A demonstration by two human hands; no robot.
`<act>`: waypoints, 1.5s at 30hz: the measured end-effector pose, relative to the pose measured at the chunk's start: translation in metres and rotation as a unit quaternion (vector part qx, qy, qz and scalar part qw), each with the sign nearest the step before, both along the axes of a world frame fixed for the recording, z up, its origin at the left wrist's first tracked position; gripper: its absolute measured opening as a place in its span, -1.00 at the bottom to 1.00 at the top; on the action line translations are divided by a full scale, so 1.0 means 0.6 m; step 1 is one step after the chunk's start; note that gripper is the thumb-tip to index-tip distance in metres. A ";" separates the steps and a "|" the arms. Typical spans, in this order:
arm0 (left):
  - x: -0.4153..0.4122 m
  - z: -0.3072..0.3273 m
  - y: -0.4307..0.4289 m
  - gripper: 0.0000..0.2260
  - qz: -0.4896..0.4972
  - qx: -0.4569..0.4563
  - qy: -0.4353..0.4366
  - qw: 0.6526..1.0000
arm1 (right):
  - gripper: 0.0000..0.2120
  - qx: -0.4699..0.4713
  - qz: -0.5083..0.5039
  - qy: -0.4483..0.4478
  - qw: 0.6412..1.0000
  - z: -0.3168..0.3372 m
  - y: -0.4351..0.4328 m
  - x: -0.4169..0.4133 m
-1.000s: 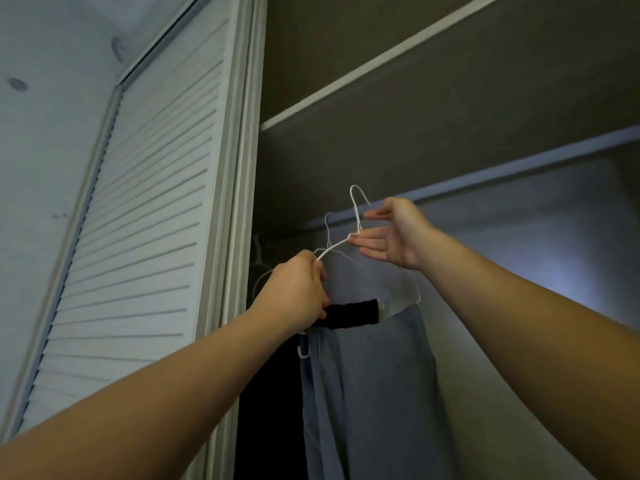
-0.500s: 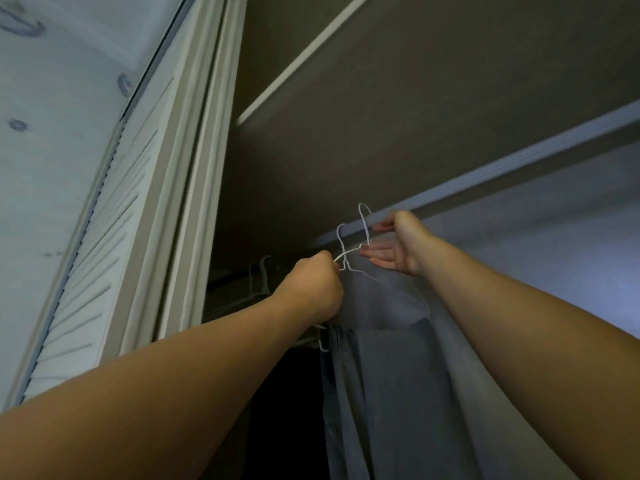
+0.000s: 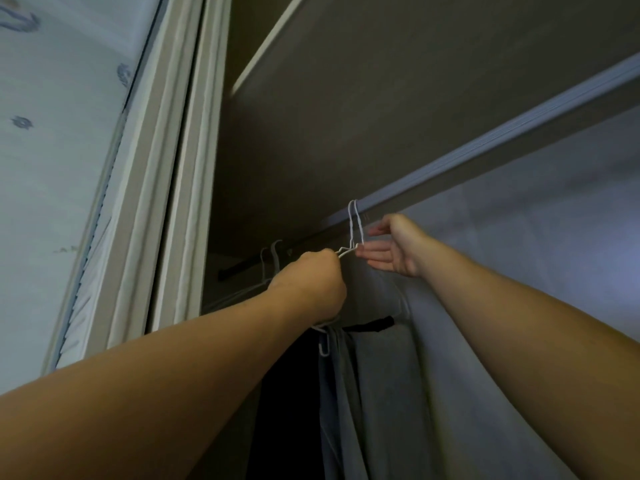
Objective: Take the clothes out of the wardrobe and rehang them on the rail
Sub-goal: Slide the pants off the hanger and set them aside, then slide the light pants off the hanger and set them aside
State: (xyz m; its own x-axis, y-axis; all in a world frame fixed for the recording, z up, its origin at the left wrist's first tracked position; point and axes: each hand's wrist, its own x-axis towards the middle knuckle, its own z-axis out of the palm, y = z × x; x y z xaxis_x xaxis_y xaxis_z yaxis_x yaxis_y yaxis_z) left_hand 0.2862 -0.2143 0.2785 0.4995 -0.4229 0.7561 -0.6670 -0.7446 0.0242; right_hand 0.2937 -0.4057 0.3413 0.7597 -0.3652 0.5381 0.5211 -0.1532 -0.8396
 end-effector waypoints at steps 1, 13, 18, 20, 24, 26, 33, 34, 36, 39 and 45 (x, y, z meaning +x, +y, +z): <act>-0.002 0.000 0.002 -0.96 0.005 0.003 -0.006 1.000 | -0.74 -0.006 -0.001 0.005 1.000 -0.002 0.003 -0.001; -0.093 -0.032 0.101 -0.78 0.119 0.087 -0.188 0.971 | -0.85 -0.143 -0.149 -0.040 0.978 -0.043 0.101 -0.099; -0.157 -0.066 0.189 -0.72 0.127 0.109 -0.271 0.948 | -0.86 -0.288 -0.219 -0.133 0.923 -0.092 0.180 -0.164; -0.182 -0.088 0.239 -0.72 0.114 0.105 -0.265 0.952 | -0.86 -0.330 -0.221 -0.148 0.906 -0.130 0.227 -0.196; -0.205 -0.147 0.358 -0.68 0.105 0.112 -0.262 0.953 | -0.79 -0.414 -0.167 -0.154 0.882 -0.220 0.344 -0.265; -0.213 -0.187 0.426 -0.62 0.115 0.092 -0.243 0.959 | -0.76 -0.444 -0.138 -0.164 0.870 -0.267 0.410 -0.290; -0.290 -0.396 0.704 -0.63 0.162 0.069 -0.145 0.974 | -0.64 -0.549 -0.097 -0.191 0.808 -0.456 0.647 -0.334; -0.309 -0.428 0.744 -0.62 0.174 0.070 -0.128 0.974 | -0.62 -0.560 -0.077 -0.198 0.801 -0.487 0.681 -0.339; -0.354 -0.494 0.820 -0.60 0.202 0.068 -0.087 0.973 | -0.58 -0.566 -0.035 -0.204 0.798 -0.553 0.747 -0.350; -0.434 -0.597 0.929 -0.55 0.251 0.065 -0.027 0.965 | -0.54 -0.575 0.026 -0.210 0.791 -0.657 0.854 -0.372; -0.611 -0.771 1.109 -0.46 0.375 0.040 0.089 0.922 | -0.40 -0.615 0.164 -0.171 0.752 -0.844 1.075 -0.444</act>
